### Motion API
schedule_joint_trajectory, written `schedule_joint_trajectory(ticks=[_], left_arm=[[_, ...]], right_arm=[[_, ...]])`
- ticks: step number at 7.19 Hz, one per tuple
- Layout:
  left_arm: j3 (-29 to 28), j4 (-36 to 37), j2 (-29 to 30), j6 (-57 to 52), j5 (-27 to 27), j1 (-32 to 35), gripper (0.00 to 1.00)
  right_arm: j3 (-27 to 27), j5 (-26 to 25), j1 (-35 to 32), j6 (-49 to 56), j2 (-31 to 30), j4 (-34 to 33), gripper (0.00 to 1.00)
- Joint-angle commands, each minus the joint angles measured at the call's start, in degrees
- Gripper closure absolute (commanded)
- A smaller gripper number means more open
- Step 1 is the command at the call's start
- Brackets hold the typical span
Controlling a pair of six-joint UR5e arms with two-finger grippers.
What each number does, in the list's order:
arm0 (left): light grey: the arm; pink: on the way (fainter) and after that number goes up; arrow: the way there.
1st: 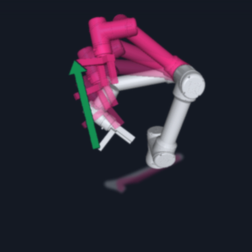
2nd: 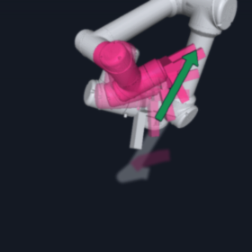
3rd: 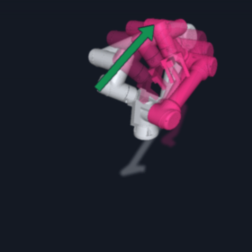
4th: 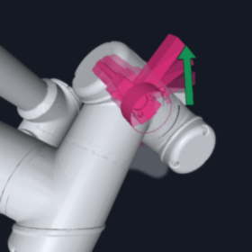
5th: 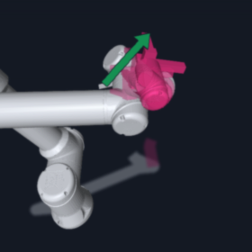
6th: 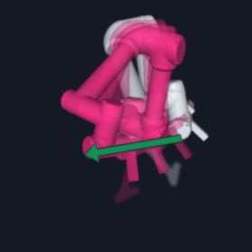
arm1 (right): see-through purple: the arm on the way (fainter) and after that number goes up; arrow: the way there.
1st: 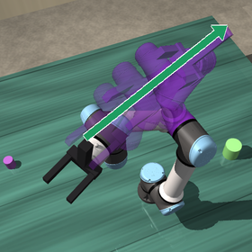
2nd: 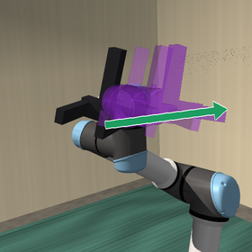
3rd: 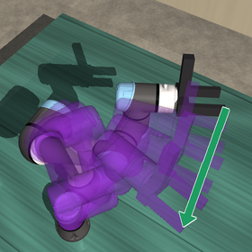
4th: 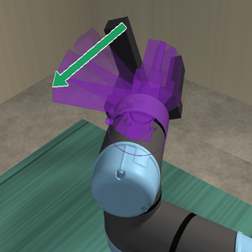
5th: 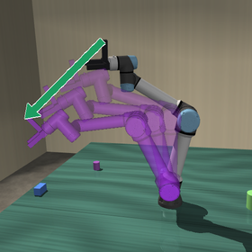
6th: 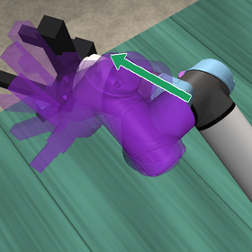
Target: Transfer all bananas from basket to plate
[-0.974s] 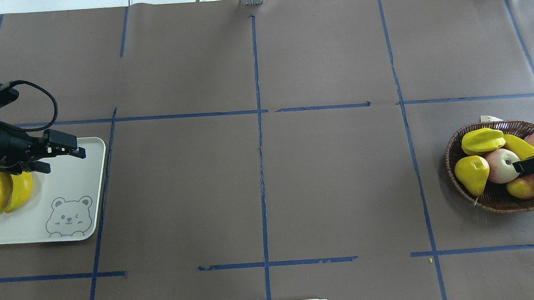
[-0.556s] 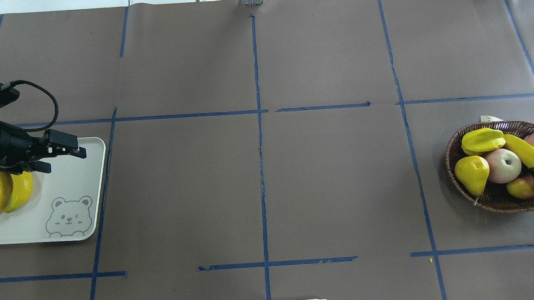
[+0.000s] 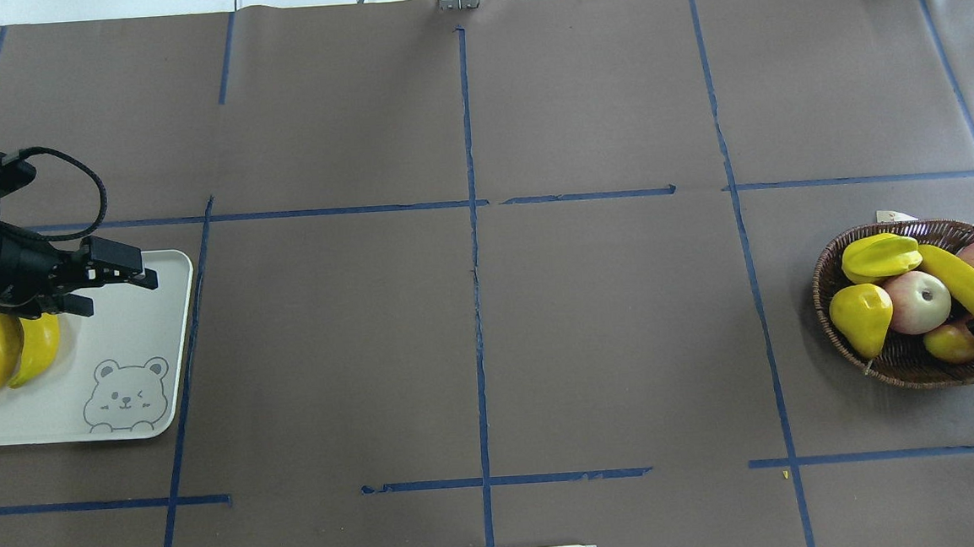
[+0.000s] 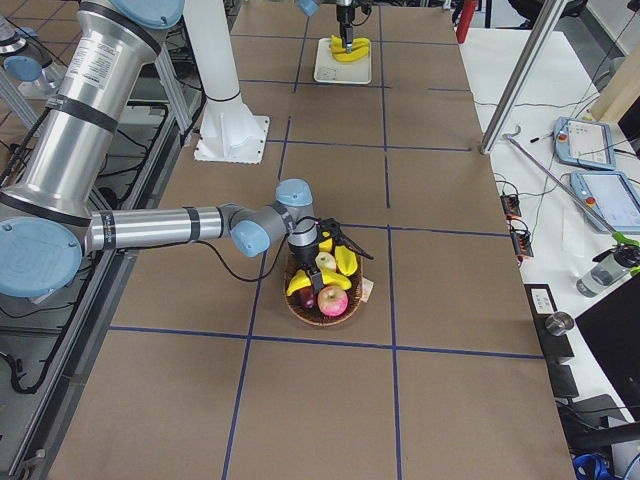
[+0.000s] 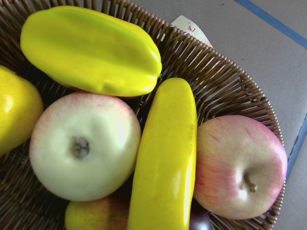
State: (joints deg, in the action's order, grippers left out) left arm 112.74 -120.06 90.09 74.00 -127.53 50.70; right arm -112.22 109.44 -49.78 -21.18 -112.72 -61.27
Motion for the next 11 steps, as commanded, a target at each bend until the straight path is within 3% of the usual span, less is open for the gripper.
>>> schedule_joint_trajectory(ticks=[1,4,7,11], left_arm=[[-0.33,0.00,0.00,0.00,0.00,-0.16,0.00],[-0.42,0.00,0.09,0.00,0.09,-0.25,0.00],[-0.50,0.00,0.09,0.00,0.09,-0.25,0.00],[-0.59,0.00,0.09,0.09,0.09,-0.25,0.00]], right_arm=[[0.25,-0.45,1.44,0.00,0.04,-0.34,0.14],[0.25,-0.46,2.41,0.00,0.04,-0.43,0.37],[0.25,-0.54,2.41,0.00,0.04,-0.43,0.74],[-2.11,-0.63,-0.99,0.53,0.13,-0.52,0.93]])
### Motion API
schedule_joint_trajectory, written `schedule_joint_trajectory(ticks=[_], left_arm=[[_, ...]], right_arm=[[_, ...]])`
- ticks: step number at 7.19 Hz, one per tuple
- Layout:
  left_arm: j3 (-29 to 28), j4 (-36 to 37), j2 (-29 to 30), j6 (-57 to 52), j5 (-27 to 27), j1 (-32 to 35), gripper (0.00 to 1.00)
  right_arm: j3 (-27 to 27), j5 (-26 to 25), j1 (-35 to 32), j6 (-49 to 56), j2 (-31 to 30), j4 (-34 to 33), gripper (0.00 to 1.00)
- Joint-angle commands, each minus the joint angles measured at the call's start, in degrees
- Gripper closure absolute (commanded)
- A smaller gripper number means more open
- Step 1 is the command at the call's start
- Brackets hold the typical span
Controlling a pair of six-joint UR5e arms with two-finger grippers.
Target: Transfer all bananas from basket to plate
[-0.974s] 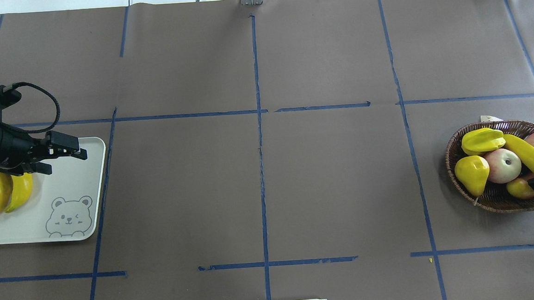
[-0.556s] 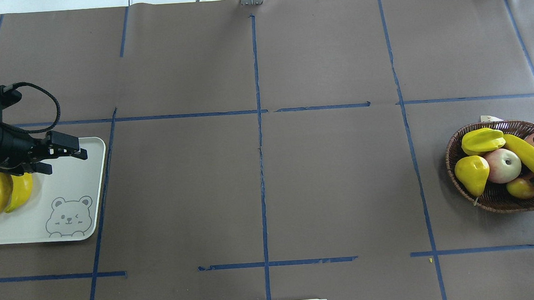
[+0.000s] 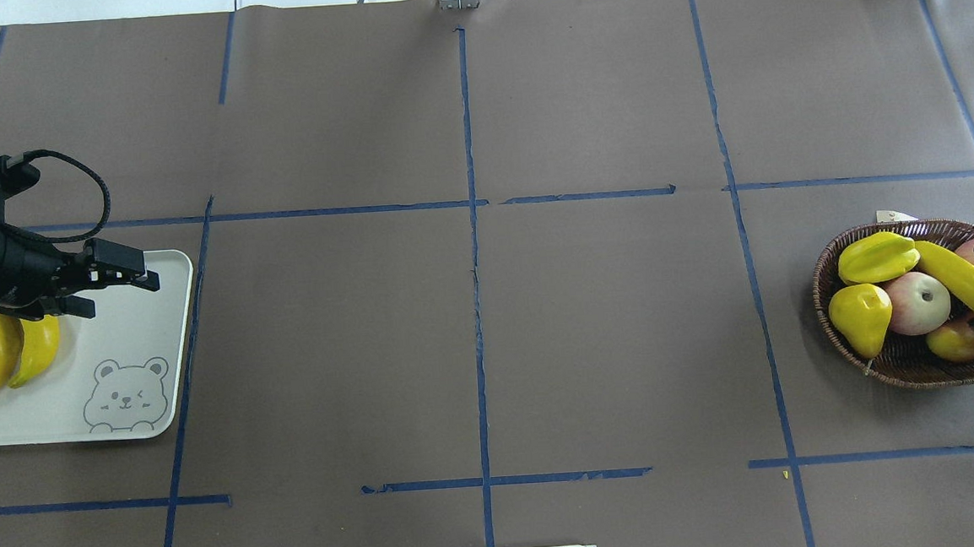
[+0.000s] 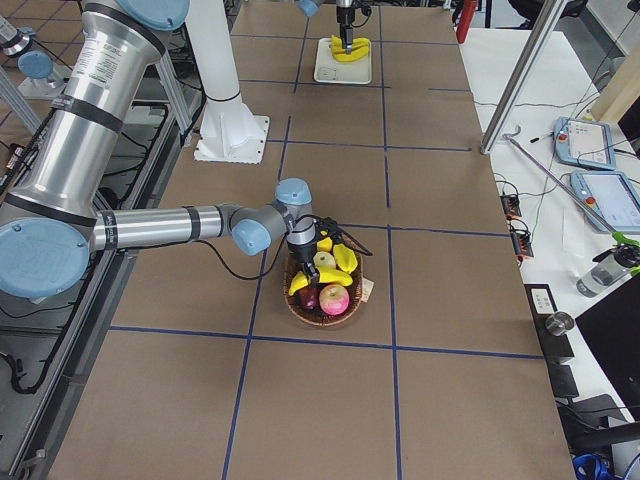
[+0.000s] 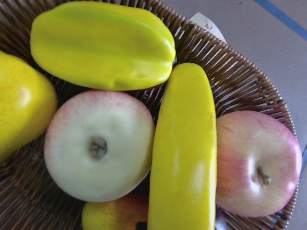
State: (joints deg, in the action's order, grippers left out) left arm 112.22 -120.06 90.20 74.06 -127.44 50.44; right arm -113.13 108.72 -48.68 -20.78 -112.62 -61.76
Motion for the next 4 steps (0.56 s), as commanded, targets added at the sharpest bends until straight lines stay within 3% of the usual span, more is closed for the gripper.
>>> schedule_joint_trajectory(ticks=[1,4], left_arm=[[-0.07,0.00,-0.02,0.03,0.00,0.01,0.00],[-0.42,-0.44,1.64,0.21,-0.09,-0.07,0.00]], right_arm=[[-3.04,0.44,-4.47,0.13,0.03,-0.12,0.95],[-5.70,4.54,-7.83,-0.22,2.82,-0.21,0.96]])
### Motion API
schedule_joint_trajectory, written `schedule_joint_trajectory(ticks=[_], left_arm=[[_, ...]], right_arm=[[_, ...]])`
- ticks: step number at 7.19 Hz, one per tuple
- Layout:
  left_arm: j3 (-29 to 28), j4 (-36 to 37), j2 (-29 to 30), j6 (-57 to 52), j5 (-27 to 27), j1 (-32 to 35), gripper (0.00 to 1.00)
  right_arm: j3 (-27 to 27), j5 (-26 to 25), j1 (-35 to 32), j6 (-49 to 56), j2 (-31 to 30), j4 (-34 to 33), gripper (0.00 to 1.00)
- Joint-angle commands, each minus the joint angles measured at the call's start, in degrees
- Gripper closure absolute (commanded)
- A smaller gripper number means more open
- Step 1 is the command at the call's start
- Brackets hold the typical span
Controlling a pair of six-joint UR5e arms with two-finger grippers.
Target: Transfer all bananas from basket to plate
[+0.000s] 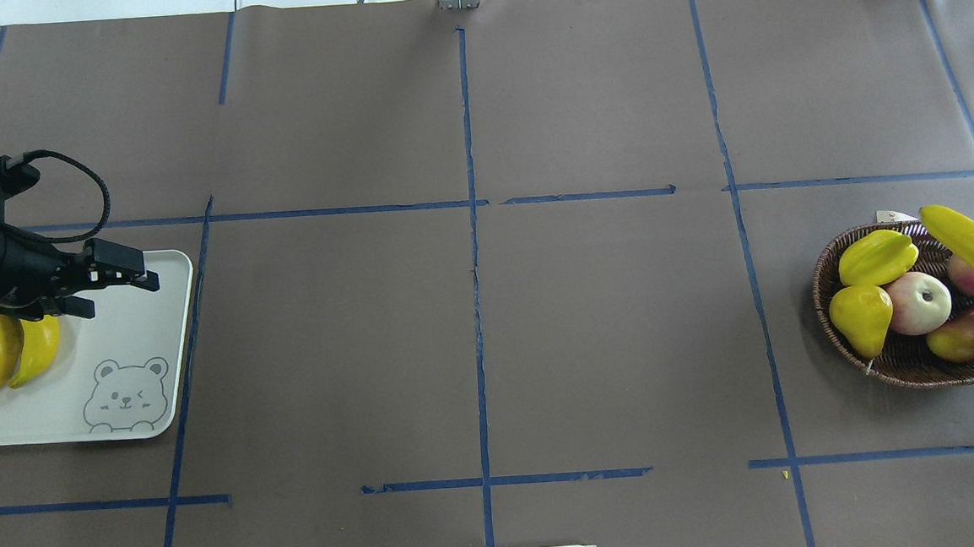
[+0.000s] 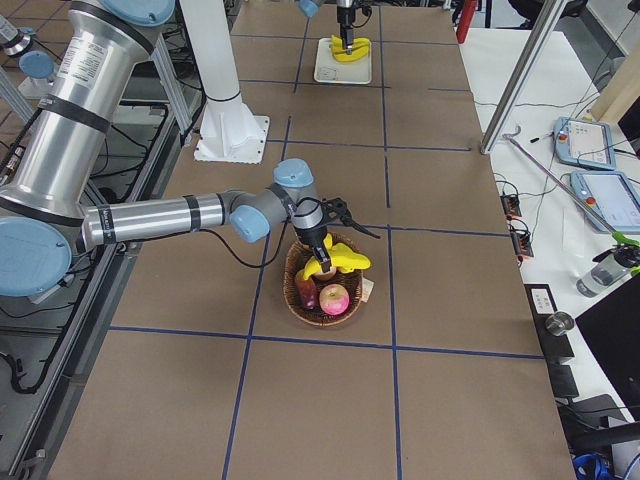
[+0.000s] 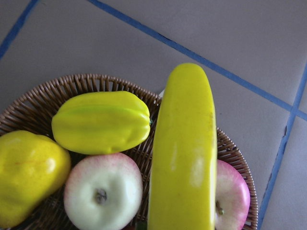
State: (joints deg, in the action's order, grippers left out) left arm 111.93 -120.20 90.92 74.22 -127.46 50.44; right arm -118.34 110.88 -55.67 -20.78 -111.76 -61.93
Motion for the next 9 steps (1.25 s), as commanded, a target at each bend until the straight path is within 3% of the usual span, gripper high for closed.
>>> schedule_joint_trajectory(ticks=[1,3,5,7,9], left_arm=[[0.04,-0.47,1.45,0.04,-0.16,-0.08,0.00],[-0.22,-0.56,3.99,0.22,-0.25,-0.25,0.00],[-0.31,-0.65,6.27,0.31,-0.33,-0.87,0.00],[-1.80,-0.56,11.88,0.39,-0.34,-2.09,0.00],[-2.86,-0.65,15.67,5.73,-0.34,-3.06,0.00]], right_arm=[[0.03,5.11,-0.76,-0.92,5.11,-0.04,0.96],[3.97,8.73,0.89,-13.59,15.46,0.66,0.94],[4.52,8.65,7.38,-25.92,22.86,2.06,0.91],[6.27,7.78,12.75,-38.92,28.15,9.33,0.91],[6.19,-0.70,20.63,-49.04,30.62,16.71,0.91]])
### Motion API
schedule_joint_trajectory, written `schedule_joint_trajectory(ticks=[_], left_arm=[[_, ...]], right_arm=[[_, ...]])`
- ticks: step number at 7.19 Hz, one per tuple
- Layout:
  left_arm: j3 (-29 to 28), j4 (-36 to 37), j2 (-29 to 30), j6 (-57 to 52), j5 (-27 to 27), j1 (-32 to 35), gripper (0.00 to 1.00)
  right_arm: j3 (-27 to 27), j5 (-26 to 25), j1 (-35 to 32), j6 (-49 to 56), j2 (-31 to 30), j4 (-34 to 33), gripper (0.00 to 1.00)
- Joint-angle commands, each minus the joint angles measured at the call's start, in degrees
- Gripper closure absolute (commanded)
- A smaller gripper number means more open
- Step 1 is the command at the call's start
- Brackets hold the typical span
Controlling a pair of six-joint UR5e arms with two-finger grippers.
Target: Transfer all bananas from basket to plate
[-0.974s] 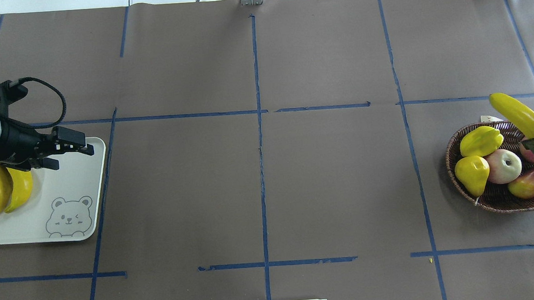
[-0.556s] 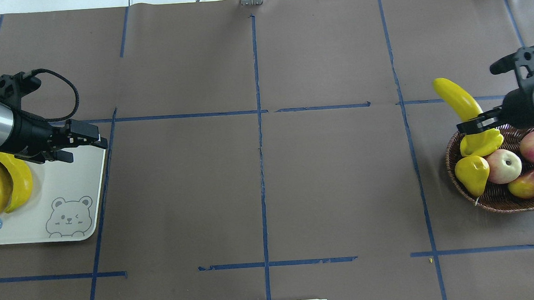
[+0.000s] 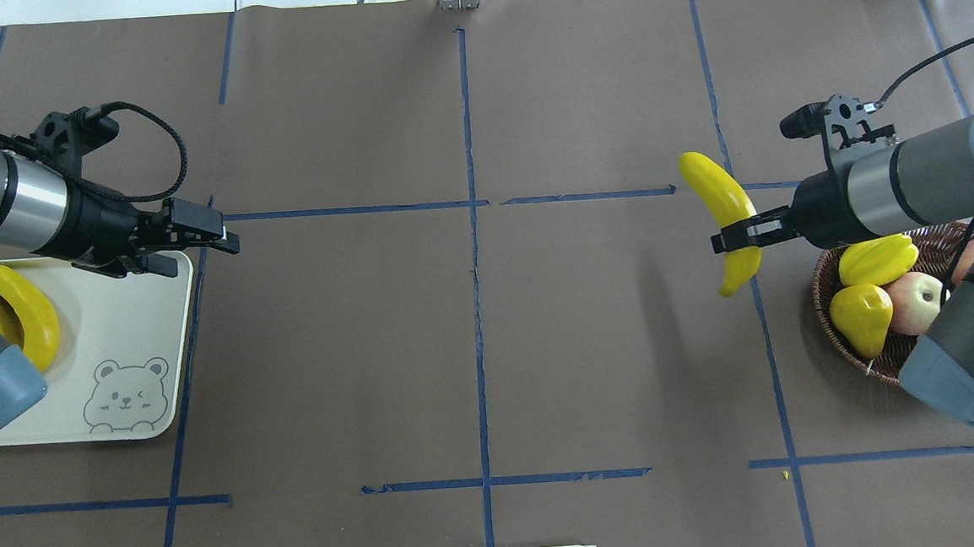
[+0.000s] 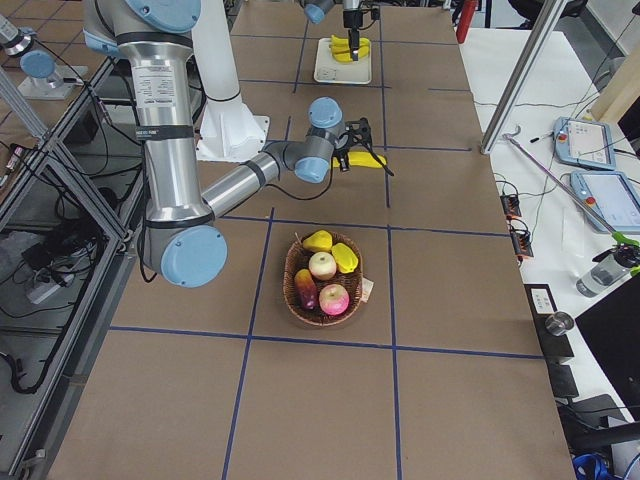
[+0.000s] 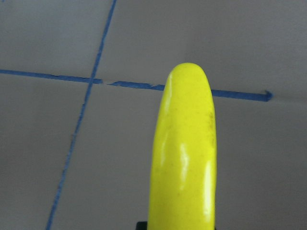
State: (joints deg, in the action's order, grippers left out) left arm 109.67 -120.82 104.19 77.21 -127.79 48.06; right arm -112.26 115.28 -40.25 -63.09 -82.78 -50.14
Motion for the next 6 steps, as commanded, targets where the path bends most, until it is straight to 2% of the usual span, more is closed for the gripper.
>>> schedule_joint_trajectory(ticks=[1,3,4,6], left_arm=[[-0.69,-0.03,3.20,4.51,0.00,-1.03,0.00],[-1.04,-0.03,6.18,9.25,0.00,-2.00,0.00],[-1.56,-0.03,8.11,11.19,0.09,-2.96,0.00],[-2.18,-0.03,11.28,13.40,0.17,-3.50,0.00]], right_arm=[[0.55,-13.24,11.45,-10.26,4.01,8.10,0.91],[2.12,-27.58,21.93,-14.93,11.82,8.22,0.92],[3.79,-31.22,24.23,-16.69,15.25,8.30,0.92],[6.60,-34.14,26.27,-18.38,20.53,8.22,0.92]])
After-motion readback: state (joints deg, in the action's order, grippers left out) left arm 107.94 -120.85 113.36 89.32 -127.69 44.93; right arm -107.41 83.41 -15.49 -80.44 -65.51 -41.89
